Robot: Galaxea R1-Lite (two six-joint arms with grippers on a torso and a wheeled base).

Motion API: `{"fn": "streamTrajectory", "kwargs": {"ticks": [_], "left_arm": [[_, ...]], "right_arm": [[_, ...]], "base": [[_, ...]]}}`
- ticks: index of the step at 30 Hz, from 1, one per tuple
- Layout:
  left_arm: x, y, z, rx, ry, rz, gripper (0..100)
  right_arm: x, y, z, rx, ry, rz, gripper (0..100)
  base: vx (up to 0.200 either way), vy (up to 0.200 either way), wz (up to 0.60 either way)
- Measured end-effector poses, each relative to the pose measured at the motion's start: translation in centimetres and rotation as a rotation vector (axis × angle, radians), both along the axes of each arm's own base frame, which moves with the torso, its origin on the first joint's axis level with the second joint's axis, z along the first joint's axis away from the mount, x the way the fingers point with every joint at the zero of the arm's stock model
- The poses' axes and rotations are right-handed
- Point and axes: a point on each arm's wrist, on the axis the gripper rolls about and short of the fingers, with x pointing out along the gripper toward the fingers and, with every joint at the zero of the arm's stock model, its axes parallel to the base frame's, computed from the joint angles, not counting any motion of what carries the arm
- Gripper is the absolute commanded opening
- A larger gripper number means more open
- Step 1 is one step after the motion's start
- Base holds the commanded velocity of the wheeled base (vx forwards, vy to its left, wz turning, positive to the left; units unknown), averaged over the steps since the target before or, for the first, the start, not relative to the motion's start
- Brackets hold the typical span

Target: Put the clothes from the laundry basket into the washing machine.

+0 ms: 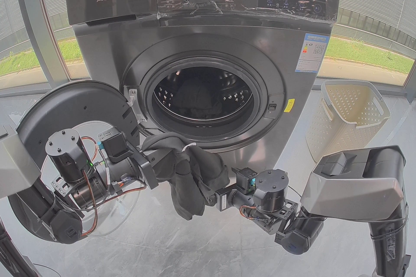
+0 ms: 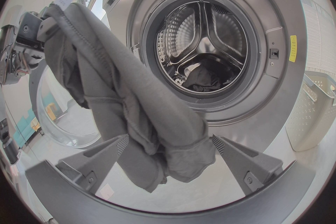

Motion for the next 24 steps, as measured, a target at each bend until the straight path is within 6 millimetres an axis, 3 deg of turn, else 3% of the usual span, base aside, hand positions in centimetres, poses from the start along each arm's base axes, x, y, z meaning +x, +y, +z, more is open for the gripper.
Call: {"fn": "streamTrajectory", "kwargs": {"ticks": [6, 18, 19, 24], "left_arm": [[-0.1, -0.2, 0.0, 0.000, 0.000, -0.008, 0], [-0.1, -0.2, 0.0, -0.001, 0.000, -0.009, 0], [-0.1, -0.2, 0.0, -0.001, 0.000, -0.009, 0], [-0.1, -0.2, 0.0, 0.000, 0.001, -0.010, 0]], "right_arm": [[1.0, 0.4, -0.4, 0.006, -0.017, -0.012, 100], [0.8, 1.5, -1.1, 0.008, -0.020, 0.012, 100], [0.8, 1.6, -1.1, 0.009, -0.021, 0.013, 0], [1.3, 2.0, -1.2, 0.020, -0.033, 0.009, 0]], "base": [[0.000, 0.000, 0.00], [0.000, 0.000, 0.00], [0.000, 0.000, 0.00], [0.000, 0.000, 0.00]]}}
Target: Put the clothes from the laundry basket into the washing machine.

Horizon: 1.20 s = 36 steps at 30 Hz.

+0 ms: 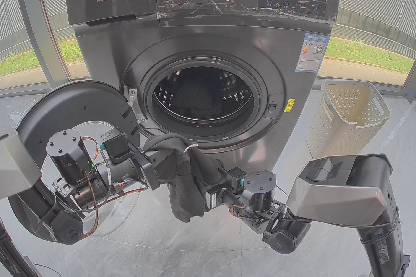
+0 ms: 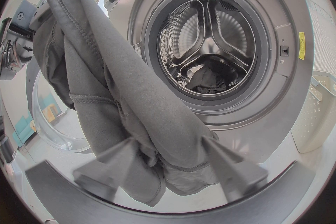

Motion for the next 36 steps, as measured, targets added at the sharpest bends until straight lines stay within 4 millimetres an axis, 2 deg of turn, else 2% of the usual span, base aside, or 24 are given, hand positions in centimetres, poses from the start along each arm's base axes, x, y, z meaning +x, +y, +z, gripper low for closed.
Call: {"fn": "streamTrajectory", "kwargs": {"ticks": [16, 26, 33, 34, 36], "left_arm": [[0.2, 0.1, -0.3, 0.003, 0.010, 0.008, 0], [0.8, 0.6, -0.7, 0.006, 0.028, 0.030, 0], [0.8, 0.5, -0.9, 0.008, 0.032, 0.028, 0], [0.8, 0.5, -0.9, 0.008, 0.031, 0.028, 0], [0.7, 0.5, -0.9, 0.008, 0.032, 0.026, 0]], "right_arm": [[-0.2, -0.1, 0.5, 0.009, -0.006, -0.011, 0], [-2.1, -3.9, 2.8, -0.030, 0.034, -0.046, 0], [-2.3, -4.0, 2.8, -0.031, 0.037, -0.034, 0], [-2.2, -3.9, 2.6, -0.033, 0.038, -0.031, 100], [-1.9, -3.6, 2.1, -0.032, 0.037, -0.028, 100]], "base": [[0.000, 0.000, 0.00], [0.000, 0.000, 0.00], [0.000, 0.000, 0.00], [0.000, 0.000, 0.00], [0.000, 0.000, 0.00]]}}
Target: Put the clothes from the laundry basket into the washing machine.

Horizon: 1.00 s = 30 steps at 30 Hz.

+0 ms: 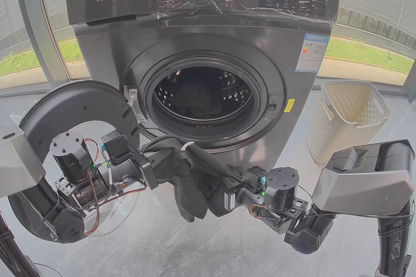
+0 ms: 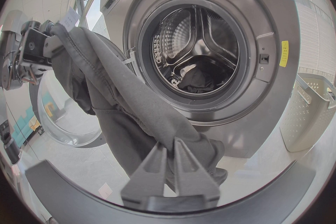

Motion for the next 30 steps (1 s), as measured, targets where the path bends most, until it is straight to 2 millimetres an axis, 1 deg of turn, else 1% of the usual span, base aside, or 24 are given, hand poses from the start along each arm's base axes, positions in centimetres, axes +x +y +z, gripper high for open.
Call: {"fn": "streamTrajectory", "kwargs": {"ticks": [8, 14, 17, 20, 23, 30], "left_arm": [[-0.1, -0.2, 0.1, -0.002, -0.002, -0.008, 0], [-0.1, -0.2, 0.1, -0.002, -0.004, -0.010, 0], [-0.1, -0.3, 0.1, -0.003, -0.005, -0.010, 0], [-0.1, -0.3, 0.1, -0.003, -0.005, -0.010, 0], [-0.1, -0.2, 0.1, -0.002, -0.004, -0.010, 0], [-0.2, -0.2, 0.1, -0.001, -0.002, -0.010, 0]], "right_arm": [[1.4, 1.3, -1.8, 0.003, -0.007, 0.004, 100], [0.9, 2.1, -2.8, -0.009, 0.005, 0.027, 100], [0.7, 2.6, -2.9, -0.009, 0.004, 0.037, 100], [0.9, 3.0, -2.9, -0.003, -0.005, 0.035, 100], [1.4, 3.5, -2.8, 0.000, -0.025, 0.034, 100], [2.6, 3.8, -3.0, 0.011, -0.049, 0.013, 100]], "base": [[0.000, 0.000, 0.00], [0.000, 0.000, 0.00], [0.000, 0.000, 0.00], [0.000, 0.000, 0.00], [0.000, 0.000, 0.00], [0.000, 0.000, 0.00]]}}
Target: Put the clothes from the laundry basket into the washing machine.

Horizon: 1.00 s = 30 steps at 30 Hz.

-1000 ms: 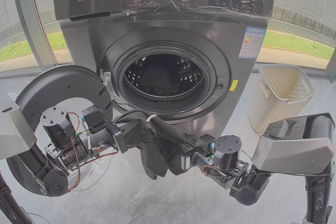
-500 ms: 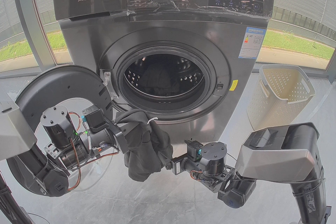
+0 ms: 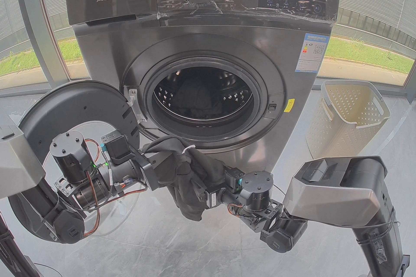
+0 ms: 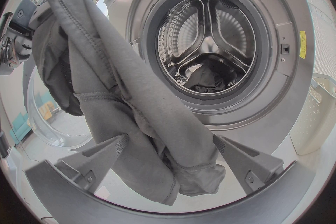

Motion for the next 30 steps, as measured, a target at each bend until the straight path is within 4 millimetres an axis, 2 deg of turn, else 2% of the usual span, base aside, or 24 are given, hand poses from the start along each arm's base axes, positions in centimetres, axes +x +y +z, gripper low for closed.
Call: {"fn": "streamTrajectory", "kwargs": {"ticks": [12, 24, 25, 30], "left_arm": [[0.0, 0.0, 0.0, 0.001, 0.001, 0.000, 0], [0.0, 0.0, -0.1, 0.002, 0.003, 0.000, 0], [0.0, 0.0, -0.1, 0.002, 0.003, 0.000, 0], [0.0, 0.0, -0.2, 0.003, 0.005, 0.000, 0]], "right_arm": [[1.3, -1.1, 0.2, 0.005, -0.008, -0.058, 100], [1.4, -0.4, 0.3, 0.021, -0.023, -0.049, 100], [1.4, -0.3, 0.3, 0.021, -0.022, -0.047, 0], [1.3, -0.1, 0.3, 0.024, -0.026, -0.041, 0]], "base": [[0.000, 0.000, 0.00], [0.000, 0.000, 0.00], [0.000, 0.000, 0.00], [0.000, 0.000, 0.00]]}}
